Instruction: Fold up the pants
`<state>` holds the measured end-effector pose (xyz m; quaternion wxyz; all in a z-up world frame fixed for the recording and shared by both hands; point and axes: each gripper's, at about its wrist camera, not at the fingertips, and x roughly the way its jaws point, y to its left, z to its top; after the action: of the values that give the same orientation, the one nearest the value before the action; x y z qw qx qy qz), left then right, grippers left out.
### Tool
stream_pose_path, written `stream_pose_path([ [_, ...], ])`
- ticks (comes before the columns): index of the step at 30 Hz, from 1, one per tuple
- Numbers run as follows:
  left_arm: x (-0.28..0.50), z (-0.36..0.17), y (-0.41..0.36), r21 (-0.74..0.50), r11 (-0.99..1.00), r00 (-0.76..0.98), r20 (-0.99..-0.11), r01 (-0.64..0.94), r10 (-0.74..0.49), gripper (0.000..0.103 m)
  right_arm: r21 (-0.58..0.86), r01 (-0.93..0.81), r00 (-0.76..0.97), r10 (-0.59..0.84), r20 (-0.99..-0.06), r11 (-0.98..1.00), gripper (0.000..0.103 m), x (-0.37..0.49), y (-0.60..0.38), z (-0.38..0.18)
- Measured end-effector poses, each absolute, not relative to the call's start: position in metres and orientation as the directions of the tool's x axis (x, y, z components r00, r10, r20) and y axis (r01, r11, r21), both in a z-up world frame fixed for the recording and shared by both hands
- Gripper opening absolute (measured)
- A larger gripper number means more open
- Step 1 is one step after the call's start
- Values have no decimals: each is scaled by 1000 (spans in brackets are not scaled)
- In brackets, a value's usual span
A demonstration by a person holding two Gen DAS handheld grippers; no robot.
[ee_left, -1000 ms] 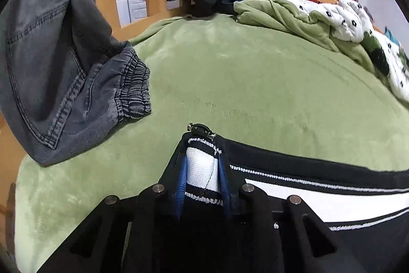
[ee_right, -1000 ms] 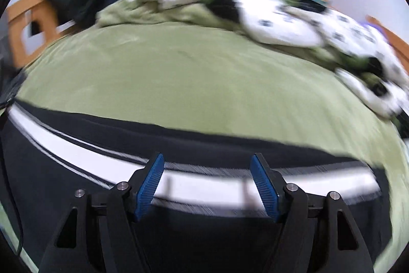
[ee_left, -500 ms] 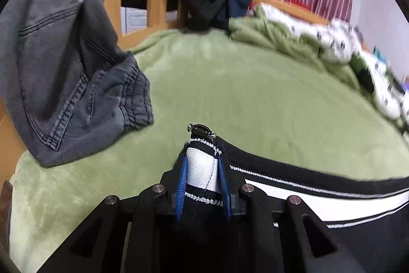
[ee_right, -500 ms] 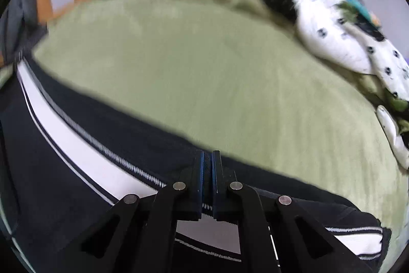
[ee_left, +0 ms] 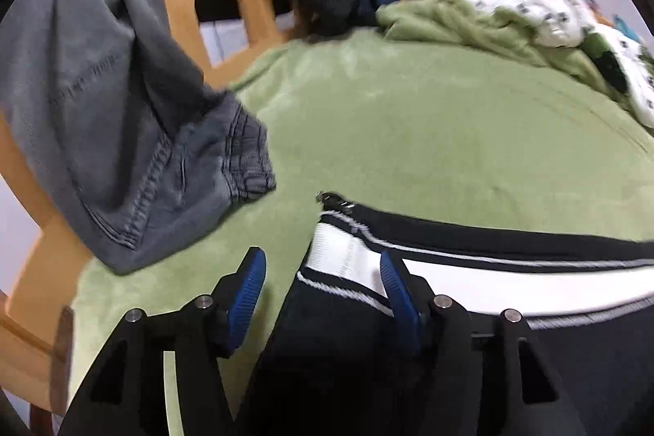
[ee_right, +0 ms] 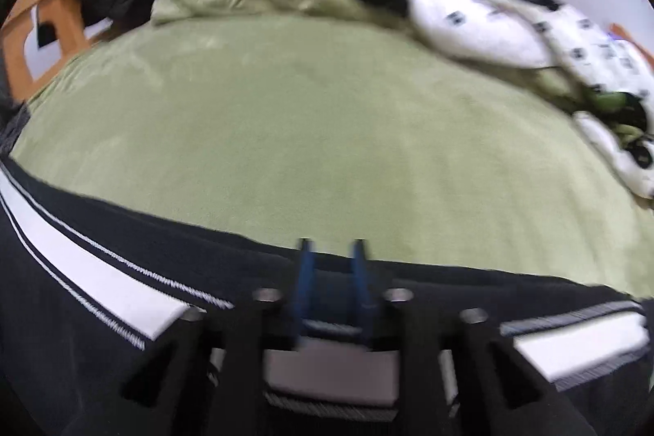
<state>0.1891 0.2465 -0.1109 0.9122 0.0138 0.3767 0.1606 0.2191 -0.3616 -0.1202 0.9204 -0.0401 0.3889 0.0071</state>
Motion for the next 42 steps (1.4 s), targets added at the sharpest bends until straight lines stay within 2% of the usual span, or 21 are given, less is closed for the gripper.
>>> stream_pose_path([
  [2,176,-99,231,149,960,701,-658,-237,275,69,-55,13,730,-47,-681,998,66,201,-381,-109],
  [4,171,-91,211,126,976,725,-654,-177,216,70,-47,42,713,-63,-698,998,66,197,-396,-112],
  [7,178,-82,165,53,998,738,-672,-36,62,71,-122,81,608,-146,-780,989,66,213,-410,-144],
  [9,187,-84,124,-43,996,718,-691,77,-85,72,-114,81,636,-139,-759,990,69,213,-414,-151],
  [12,204,-103,72,-87,978,653,-733,190,-192,72,-119,81,646,-143,-750,990,72,216,-412,-151],
  [14,213,-124,52,-22,978,626,-766,206,-149,72,-119,78,649,-141,-747,990,72,215,-413,-151],
  [16,226,-149,51,87,987,595,-804,133,-9,77,-112,81,655,-137,-743,990,72,212,-411,-151],
  [18,229,-149,74,-10,997,599,-799,83,-58,79,-123,82,657,-146,-740,989,72,213,-411,-152],
  [21,221,-137,113,-43,995,609,-793,-87,19,76,-159,86,658,-176,-732,984,73,213,-406,-152],
  [25,176,-124,136,-148,989,604,-791,-28,-101,77,-169,129,646,-212,-733,977,77,209,-407,-148],
  [28,115,-118,140,-206,978,622,-761,38,-184,77,-150,150,637,-212,-741,977,78,194,-398,-138],
  [31,74,-126,142,-264,960,617,-742,90,-262,77,-131,175,693,-216,-688,976,78,169,-377,-117],
  [34,60,-141,133,-128,986,622,-766,104,-165,76,-68,134,718,-144,-681,989,78,147,-347,-95],
  [36,50,-145,141,-35,998,643,-764,45,-56,76,-19,102,726,-87,-682,995,78,133,-326,-79],
  [37,45,-143,151,-30,999,645,-764,-11,-16,76,-9,82,730,-66,-680,997,78,126,-315,-71],
  [39,34,-142,179,-127,986,647,-762,-107,-28,76,-14,46,741,-44,-670,999,78,113,-294,-56],
  [42,17,-157,230,-343,912,657,-745,-226,-117,74,-35,3,771,-24,-636,999,78,95,-264,-31],
])
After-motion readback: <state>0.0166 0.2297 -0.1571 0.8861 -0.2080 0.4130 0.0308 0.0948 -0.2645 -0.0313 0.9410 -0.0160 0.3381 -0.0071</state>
